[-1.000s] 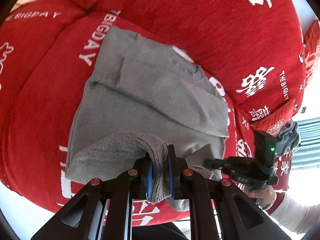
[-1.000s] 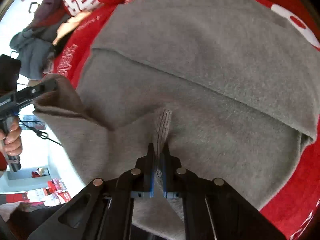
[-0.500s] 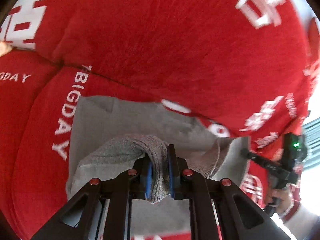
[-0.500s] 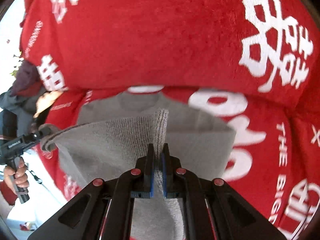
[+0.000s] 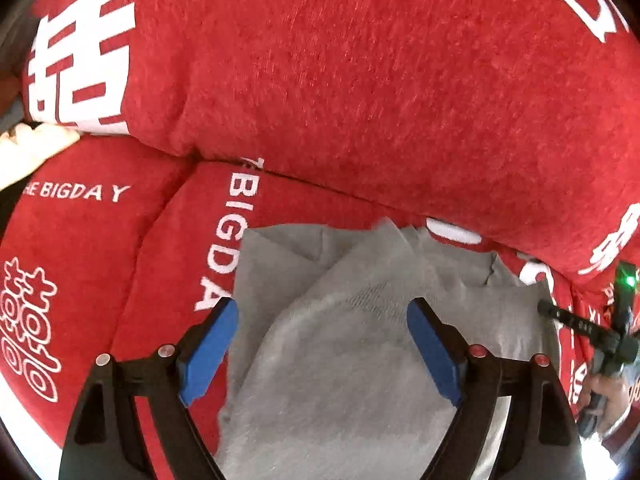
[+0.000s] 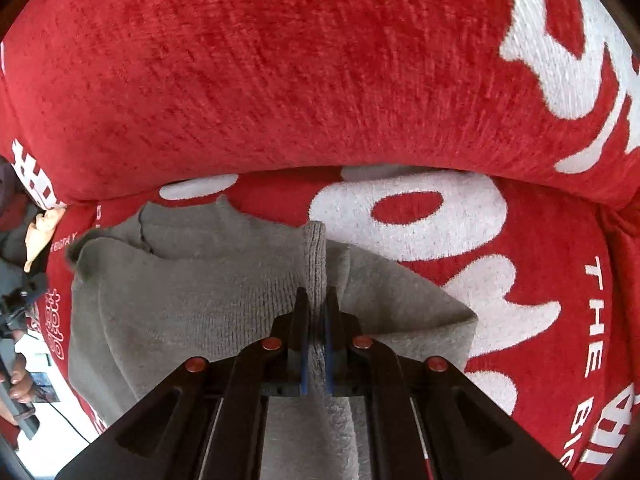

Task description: Fold small clothes

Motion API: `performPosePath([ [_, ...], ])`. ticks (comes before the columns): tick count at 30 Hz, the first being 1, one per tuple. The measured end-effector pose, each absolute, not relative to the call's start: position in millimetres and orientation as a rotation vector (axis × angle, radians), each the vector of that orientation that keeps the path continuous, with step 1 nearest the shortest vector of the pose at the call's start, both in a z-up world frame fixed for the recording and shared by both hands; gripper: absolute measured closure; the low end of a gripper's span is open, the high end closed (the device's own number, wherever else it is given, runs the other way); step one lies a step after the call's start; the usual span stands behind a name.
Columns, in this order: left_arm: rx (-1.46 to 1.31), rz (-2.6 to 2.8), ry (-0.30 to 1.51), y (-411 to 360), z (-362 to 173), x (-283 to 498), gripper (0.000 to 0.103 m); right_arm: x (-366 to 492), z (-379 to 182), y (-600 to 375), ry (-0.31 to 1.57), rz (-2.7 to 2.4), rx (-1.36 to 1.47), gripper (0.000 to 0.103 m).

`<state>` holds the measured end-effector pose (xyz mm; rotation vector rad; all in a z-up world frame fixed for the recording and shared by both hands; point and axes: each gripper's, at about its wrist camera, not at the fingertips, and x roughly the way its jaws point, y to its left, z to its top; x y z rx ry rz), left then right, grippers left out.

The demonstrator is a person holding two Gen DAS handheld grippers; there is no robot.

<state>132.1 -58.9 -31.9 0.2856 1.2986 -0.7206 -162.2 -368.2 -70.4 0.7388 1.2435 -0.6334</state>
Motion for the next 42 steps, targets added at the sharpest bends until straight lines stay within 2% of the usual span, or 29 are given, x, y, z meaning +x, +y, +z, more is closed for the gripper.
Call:
performPosePath([
  [9, 0.414, -0.79, 1.33, -101, -75, 115, 0.016, -161, -70, -374, 1.215, -0.577, 0.793, 0.096],
  [12, 0.398, -0.76, 1.38, -118, -98, 134, 0.016, -165, -70, -375, 1.194, -0.528, 0.843, 0.092],
  [13, 0.403, -0.75, 1.4, -123, -106, 139, 0.02, -168, -70, -377, 1.188, -0.514, 0.876, 0.092],
  [14, 0.415, -0.745, 1.408, -127, -112, 142, 0.032, -170, -70, -379, 1.186, -0.507, 0.903, 0.092],
  [15, 0.427, -0.743, 1.409, -129, -115, 143, 0.07, -172, -70, -380, 1.188, -0.506, 0.914, 0.092],
  [16, 0.441, -0.726, 1.417, -130, -117, 144, 0.092, -173, -71, -381, 1.191, -0.508, 0.915, 0.092],
  [17, 0.41, -0.721, 1.427, -127, -115, 147, 0.092, -173, -72, -381, 1.196, -0.501, 0.922, 0.092],
  [21, 0.365, -0.682, 1.386, -120, -108, 158, 0.092, -167, -60, -379, 1.189, -0.522, 0.87, 0.096],
  [24, 0.367, -0.628, 1.427, -119, -122, 168, 0.092, -159, -59, -384, 1.174, -0.548, 0.836, 0.096],
  [25, 0.353, -0.607, 1.428, -119, -122, 168, 0.088, -158, -63, -387, 1.187, -0.557, 0.838, 0.096],
  [26, 0.35, -0.585, 1.421, -119, -120, 168, 0.082, -159, -72, -390, 1.218, -0.586, 0.846, 0.096],
  [27, 0.365, -0.541, 1.406, -117, -116, 169, 0.063, -162, -81, -392, 1.238, -0.608, 0.858, 0.096],
  [28, 0.376, -0.517, 1.391, -116, -113, 169, 0.039, -166, -86, -393, 1.243, -0.618, 0.875, 0.096],
  [29, 0.4, -0.476, 1.349, -111, -105, 170, 0.031, -170, -87, -393, 1.222, -0.62, 0.894, 0.096],
  [30, 0.411, -0.464, 1.328, -108, -100, 171, 0.028, -173, -84, -393, 1.204, -0.627, 0.904, 0.093],
  [32, 0.428, -0.464, 1.319, -97, -88, 172, 0.028, -177, -78, -392, 1.217, -0.668, 0.877, 0.075],
  [33, 0.427, -0.467, 1.324, -89, -82, 172, 0.028, -180, -73, -391, 1.228, -0.68, 0.864, 0.061],
  [34, 0.425, -0.477, 1.33, -79, -74, 169, 0.028, -185, -67, -391, 1.219, -0.677, 0.87, 0.055],
  [42, 0.455, -0.597, 1.478, 4, -58, 114, 0.028, -229, -15, -330, 0.993, -0.414, 1.169, 0.055],
])
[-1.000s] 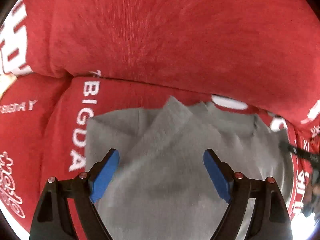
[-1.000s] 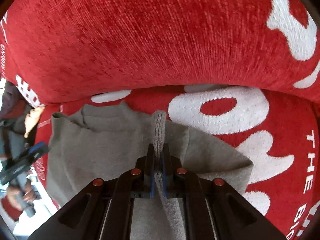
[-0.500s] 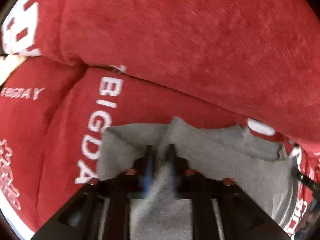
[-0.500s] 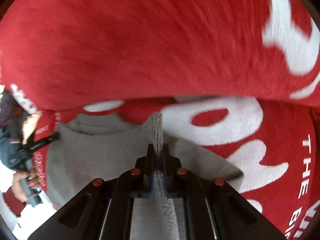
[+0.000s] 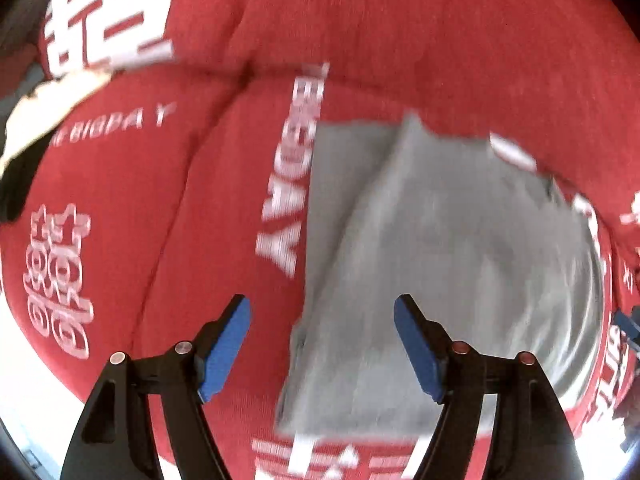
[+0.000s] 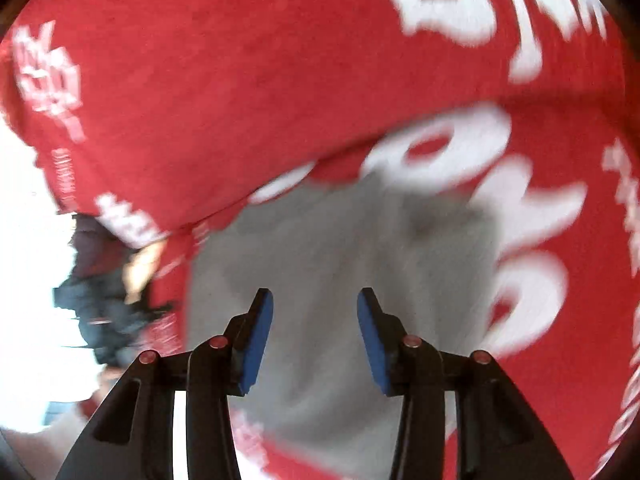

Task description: Fold small clothes

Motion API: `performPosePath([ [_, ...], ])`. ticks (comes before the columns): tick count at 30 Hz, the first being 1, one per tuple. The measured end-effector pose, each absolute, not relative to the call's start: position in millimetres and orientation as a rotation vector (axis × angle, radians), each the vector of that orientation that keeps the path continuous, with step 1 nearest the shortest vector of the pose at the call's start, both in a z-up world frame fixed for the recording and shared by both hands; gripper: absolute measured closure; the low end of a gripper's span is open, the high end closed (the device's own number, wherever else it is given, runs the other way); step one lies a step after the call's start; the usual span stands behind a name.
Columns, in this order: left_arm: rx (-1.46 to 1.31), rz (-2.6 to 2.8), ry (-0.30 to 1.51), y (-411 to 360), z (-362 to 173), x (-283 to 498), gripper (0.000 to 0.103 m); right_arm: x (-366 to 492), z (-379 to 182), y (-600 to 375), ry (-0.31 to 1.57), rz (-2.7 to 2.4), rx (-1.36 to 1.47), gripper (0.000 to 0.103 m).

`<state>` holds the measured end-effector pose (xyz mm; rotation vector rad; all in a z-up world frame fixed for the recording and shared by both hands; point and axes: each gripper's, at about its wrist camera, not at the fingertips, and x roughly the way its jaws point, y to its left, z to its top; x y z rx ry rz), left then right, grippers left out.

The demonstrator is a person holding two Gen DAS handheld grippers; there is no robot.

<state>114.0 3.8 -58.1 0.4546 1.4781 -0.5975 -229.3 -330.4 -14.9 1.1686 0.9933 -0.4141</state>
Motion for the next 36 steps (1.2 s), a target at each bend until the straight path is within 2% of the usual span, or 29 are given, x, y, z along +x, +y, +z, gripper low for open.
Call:
performPosePath([
  [8, 0.376, -0.694, 1.583, 47, -87, 86, 0.028, -282, -52, -213, 1.029, -0.373, 1.472, 0.053],
  [9, 0.387, -0.717, 1.583, 47, -88, 83, 0.028, -293, -58, -204, 1.015, -0.426, 1.515, 0.053],
  [12, 0.395, -0.781, 1.591, 49, -90, 77, 0.029, -318, -62, -193, 0.94, -0.584, 1.562, 0.043],
  [14, 0.381, -0.821, 1.594, 49, -90, 78, 0.031, -338, -61, -188, 0.838, -0.694, 1.593, 0.042],
  [15, 0.374, -0.838, 1.593, 50, -88, 80, 0.044, -344, -62, -192, 0.793, -0.73, 1.611, 0.042],
  [17, 0.382, -0.855, 1.607, 50, -93, 83, 0.058, -355, -69, -194, 0.676, -0.803, 1.669, 0.042],
  [18, 0.375, -0.873, 1.617, 51, -95, 83, 0.09, -360, -76, -194, 0.608, -0.831, 1.718, 0.042],
  [19, 0.375, -0.887, 1.645, 52, -98, 85, 0.097, -365, -81, -195, 0.549, -0.84, 1.756, 0.049],
  [20, 0.373, -0.886, 1.643, 55, -97, 87, 0.097, -367, -82, -198, 0.508, -0.854, 1.79, 0.061],
  [21, 0.358, -0.905, 1.631, 59, -93, 89, 0.097, -367, -82, -200, 0.523, -0.874, 1.801, 0.089],
  [27, 0.341, -0.931, 1.611, 80, -92, 88, 0.097, -360, -41, -217, 0.67, -0.853, 1.6, 0.09],
  [31, 0.336, -0.916, 1.59, 82, -95, 85, 0.097, -357, -59, -221, 0.84, -0.906, 1.535, 0.09],
  [33, 0.326, -0.904, 1.579, 86, -90, 86, 0.097, -355, -64, -221, 0.862, -0.899, 1.509, 0.09],
  [35, 0.351, -0.866, 1.567, 92, -85, 88, 0.078, -350, -59, -220, 0.883, -0.903, 1.492, 0.088],
  [36, 0.381, -0.835, 1.553, 95, -83, 88, 0.047, -347, -56, -220, 0.898, -0.902, 1.48, 0.083],
])
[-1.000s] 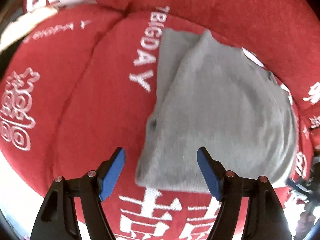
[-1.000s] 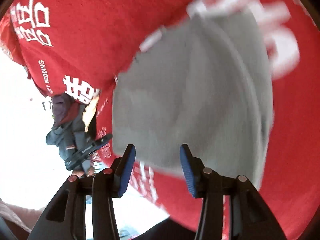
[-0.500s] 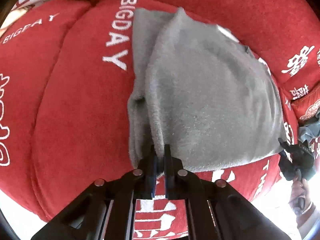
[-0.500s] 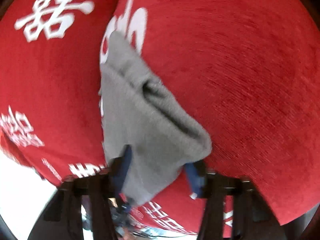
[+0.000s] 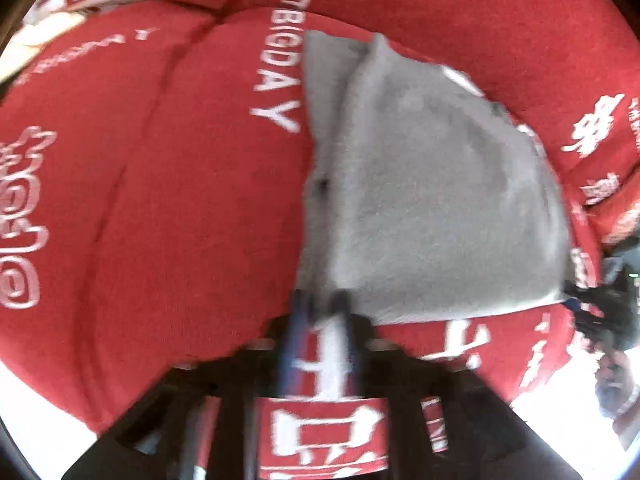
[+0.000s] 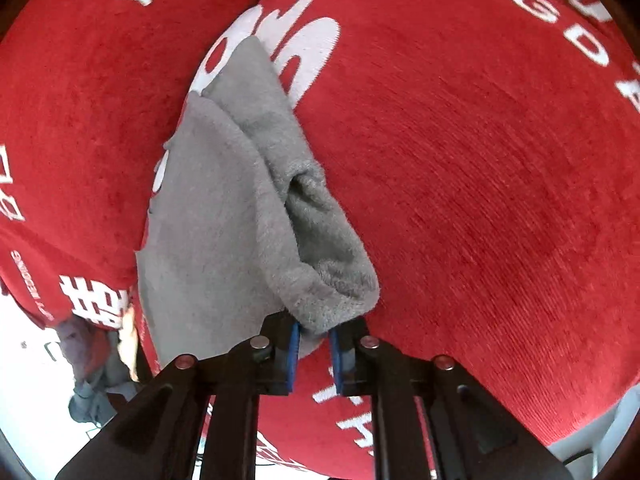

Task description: Fold small clothes

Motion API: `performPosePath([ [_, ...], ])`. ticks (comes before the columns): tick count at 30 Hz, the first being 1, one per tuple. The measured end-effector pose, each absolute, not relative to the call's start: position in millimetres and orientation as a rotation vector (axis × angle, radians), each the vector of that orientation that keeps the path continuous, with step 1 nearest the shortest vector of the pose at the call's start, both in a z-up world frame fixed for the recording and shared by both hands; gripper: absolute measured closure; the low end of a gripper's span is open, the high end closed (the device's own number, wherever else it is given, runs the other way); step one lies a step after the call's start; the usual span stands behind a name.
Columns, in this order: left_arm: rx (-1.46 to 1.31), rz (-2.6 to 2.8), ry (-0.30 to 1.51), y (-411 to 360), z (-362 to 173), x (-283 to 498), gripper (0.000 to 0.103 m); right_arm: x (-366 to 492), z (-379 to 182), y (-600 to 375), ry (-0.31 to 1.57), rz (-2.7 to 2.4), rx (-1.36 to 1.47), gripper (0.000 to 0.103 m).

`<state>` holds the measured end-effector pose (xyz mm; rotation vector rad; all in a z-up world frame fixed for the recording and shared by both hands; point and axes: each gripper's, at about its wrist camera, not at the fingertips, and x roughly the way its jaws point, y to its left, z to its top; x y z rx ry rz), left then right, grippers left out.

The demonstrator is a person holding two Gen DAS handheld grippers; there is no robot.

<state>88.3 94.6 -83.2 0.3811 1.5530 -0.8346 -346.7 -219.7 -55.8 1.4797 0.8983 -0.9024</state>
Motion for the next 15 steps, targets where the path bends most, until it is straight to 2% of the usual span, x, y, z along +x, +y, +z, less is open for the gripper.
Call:
performPosePath([
  [1, 0.397, -0.803, 1.522, 99, -78, 89, 0.029, -344, -54, -217, 0.929, -0.91, 1.465, 0.075],
  [4, 0.377, -0.791, 1.513, 109, -70, 93, 0.028, -332, -43, -206, 0.974, -0.903, 1.445, 0.061],
  [8, 0.358, -0.74, 1.522, 122, -68, 97, 0.028, -300, -31, -180, 0.942, -0.75, 1.482, 0.052],
  [10, 0.352, -0.719, 1.528, 127, -69, 99, 0.028, -266, -40, -160, 0.931, -0.607, 1.54, 0.039],
  [15, 0.322, -0.675, 1.553, 141, -71, 101, 0.028, -174, -97, -113, 0.952, -0.346, 1.677, 0.039],
])
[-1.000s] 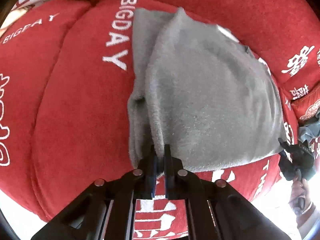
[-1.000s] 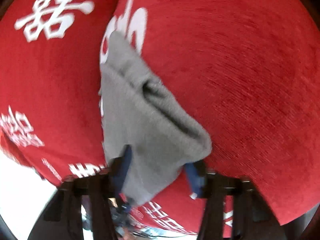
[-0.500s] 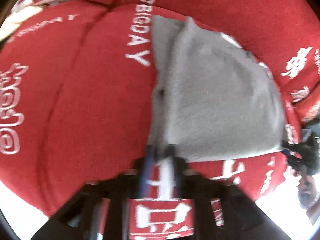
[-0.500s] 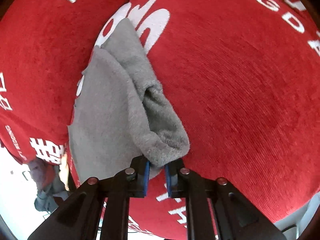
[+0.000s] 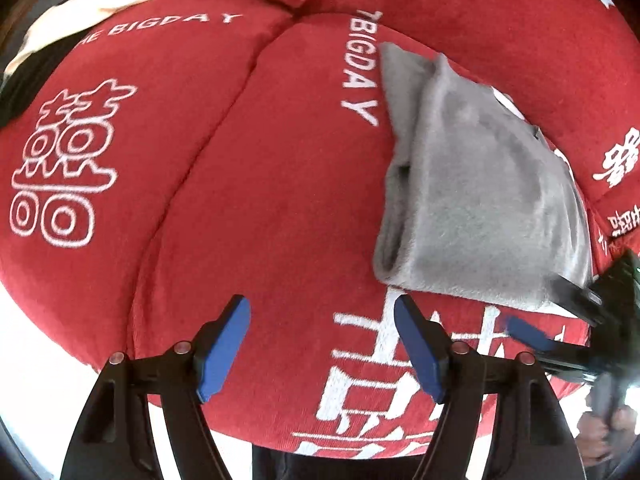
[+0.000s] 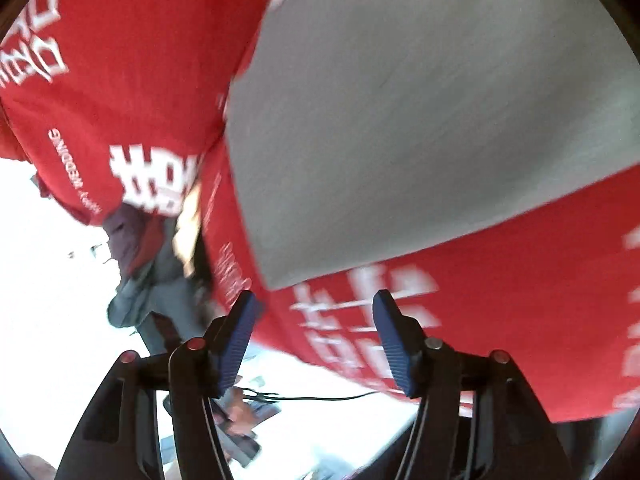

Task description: Fold small clothes

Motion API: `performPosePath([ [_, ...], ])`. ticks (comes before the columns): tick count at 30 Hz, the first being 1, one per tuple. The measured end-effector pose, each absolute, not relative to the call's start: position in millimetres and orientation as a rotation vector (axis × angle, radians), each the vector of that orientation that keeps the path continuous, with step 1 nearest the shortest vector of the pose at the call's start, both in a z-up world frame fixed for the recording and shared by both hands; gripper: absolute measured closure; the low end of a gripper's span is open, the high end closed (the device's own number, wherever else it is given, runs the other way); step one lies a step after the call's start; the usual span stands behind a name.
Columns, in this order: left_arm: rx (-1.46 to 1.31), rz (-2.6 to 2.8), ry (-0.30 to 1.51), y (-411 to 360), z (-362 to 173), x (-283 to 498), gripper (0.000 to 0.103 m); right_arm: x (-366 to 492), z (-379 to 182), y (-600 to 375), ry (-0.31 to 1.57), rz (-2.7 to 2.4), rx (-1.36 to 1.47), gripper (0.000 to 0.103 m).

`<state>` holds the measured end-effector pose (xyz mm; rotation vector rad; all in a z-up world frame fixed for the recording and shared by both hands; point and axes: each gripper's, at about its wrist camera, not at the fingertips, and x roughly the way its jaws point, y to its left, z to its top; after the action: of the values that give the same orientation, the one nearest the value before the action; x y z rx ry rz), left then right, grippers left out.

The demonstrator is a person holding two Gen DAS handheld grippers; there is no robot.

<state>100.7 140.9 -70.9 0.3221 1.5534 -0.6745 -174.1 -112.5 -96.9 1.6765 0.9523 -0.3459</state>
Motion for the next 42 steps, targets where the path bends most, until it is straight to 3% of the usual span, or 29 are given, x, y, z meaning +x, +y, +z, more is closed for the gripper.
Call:
performPosePath([
  [8, 0.23, -0.606, 1.557, 188, -57, 115, 0.028, -110, -175, -67, 0.849, -0.271, 1.939, 0.04],
  [9, 0.222, -0.603, 1.556, 191, -56, 117, 0.028, -109, -175, -67, 0.819, -0.29, 1.952, 0.047],
  [10, 0.217, -0.6, 1.555, 195, -56, 119, 0.028, -109, -174, -66, 0.812, -0.297, 1.945, 0.068],
  [12, 0.215, -0.594, 1.554, 199, -56, 121, 0.028, -107, -171, -67, 0.844, -0.314, 1.907, 0.087],
  [19, 0.198, -0.607, 1.582, 197, -64, 117, 0.028, -87, -165, -59, 1.069, -0.315, 1.667, 0.093],
  [31, 0.21, -0.655, 1.605, 164, -63, 110, 0.028, -87, -122, -40, 1.368, -0.219, 1.328, 0.087],
  [32, 0.217, -0.658, 1.612, 161, -63, 109, 0.028, -91, -117, -42, 1.369, -0.227, 1.315, 0.083],
  [33, 0.224, -0.661, 1.621, 158, -64, 109, 0.028, -97, -112, -46, 1.368, -0.238, 1.304, 0.069],
  [34, 0.233, -0.666, 1.627, 154, -65, 107, 0.027, -102, -108, -49, 1.368, -0.248, 1.295, 0.049],
  [35, 0.245, -0.666, 1.622, 151, -65, 106, 0.026, -107, -104, -54, 1.365, -0.262, 1.284, 0.042],
  [38, 0.281, -0.674, 1.608, 142, -63, 102, 0.018, -119, -91, -67, 1.354, -0.301, 1.261, 0.041],
  [39, 0.29, -0.67, 1.605, 140, -64, 101, 0.002, -123, -89, -72, 1.354, -0.317, 1.254, 0.04],
  [42, 0.31, -0.663, 1.6, 132, -64, 97, 0.0, -132, -83, -85, 1.349, -0.361, 1.25, 0.035],
])
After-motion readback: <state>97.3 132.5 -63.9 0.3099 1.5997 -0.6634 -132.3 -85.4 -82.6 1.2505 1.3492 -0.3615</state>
